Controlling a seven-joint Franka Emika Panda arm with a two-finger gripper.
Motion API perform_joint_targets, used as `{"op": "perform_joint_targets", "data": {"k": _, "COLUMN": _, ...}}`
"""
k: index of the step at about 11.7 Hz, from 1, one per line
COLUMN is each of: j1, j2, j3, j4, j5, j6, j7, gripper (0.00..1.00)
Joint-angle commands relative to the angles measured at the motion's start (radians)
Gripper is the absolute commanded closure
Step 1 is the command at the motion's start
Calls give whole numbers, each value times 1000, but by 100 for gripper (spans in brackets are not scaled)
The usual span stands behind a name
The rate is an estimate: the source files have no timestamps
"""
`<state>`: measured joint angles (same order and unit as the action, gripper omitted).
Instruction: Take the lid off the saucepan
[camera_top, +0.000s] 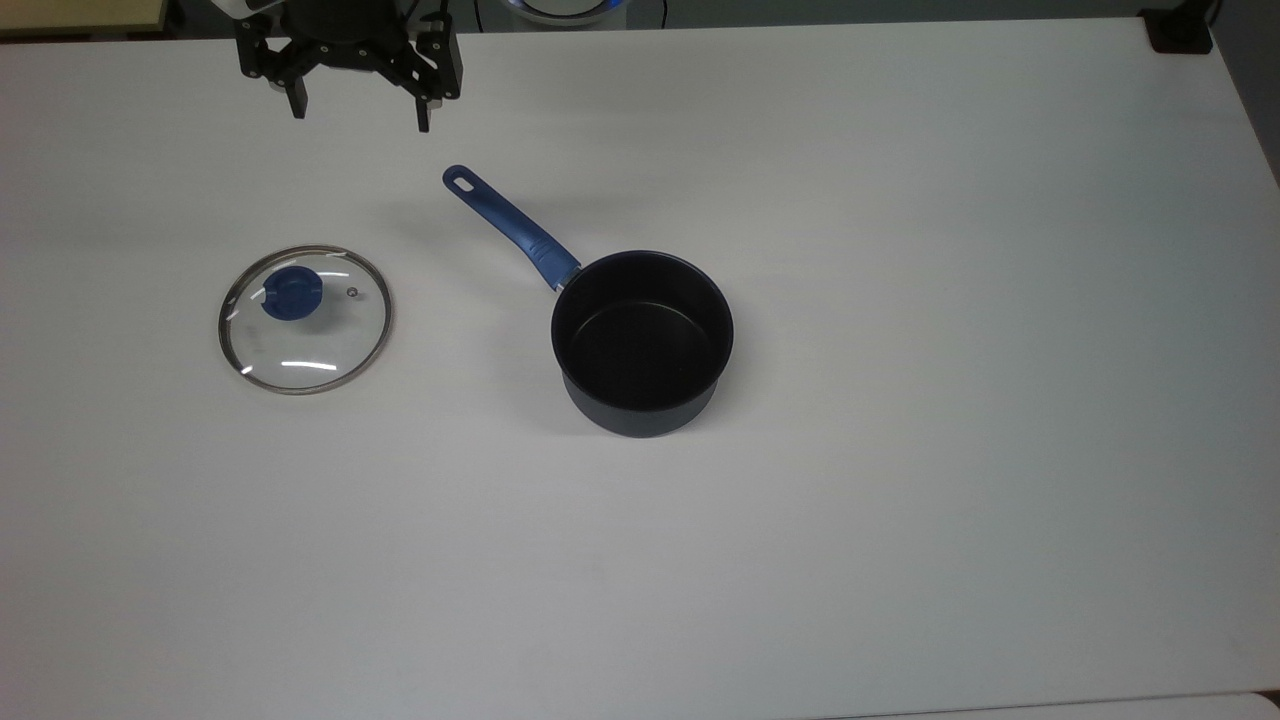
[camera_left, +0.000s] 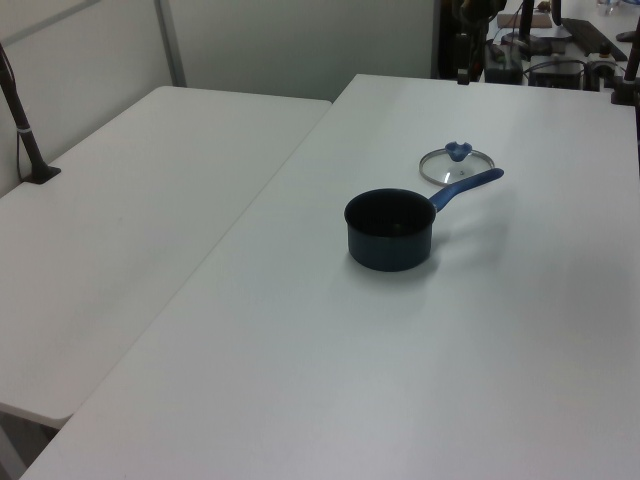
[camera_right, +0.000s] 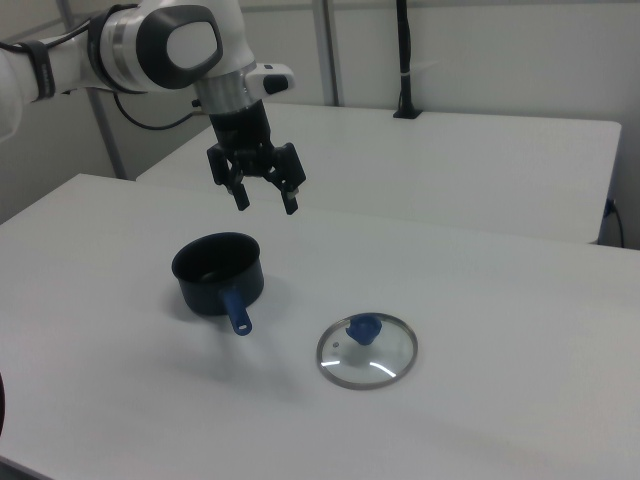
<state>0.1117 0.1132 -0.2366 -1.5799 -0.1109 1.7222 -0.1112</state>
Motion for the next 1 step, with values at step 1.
{"op": "perform_joint_targets", "data": {"k": 1, "j1": 8, "j2": -32, "j3": -3, "j4": -29, "j5": -1, "j6": -10, "j7": 24, "gripper": 0}}
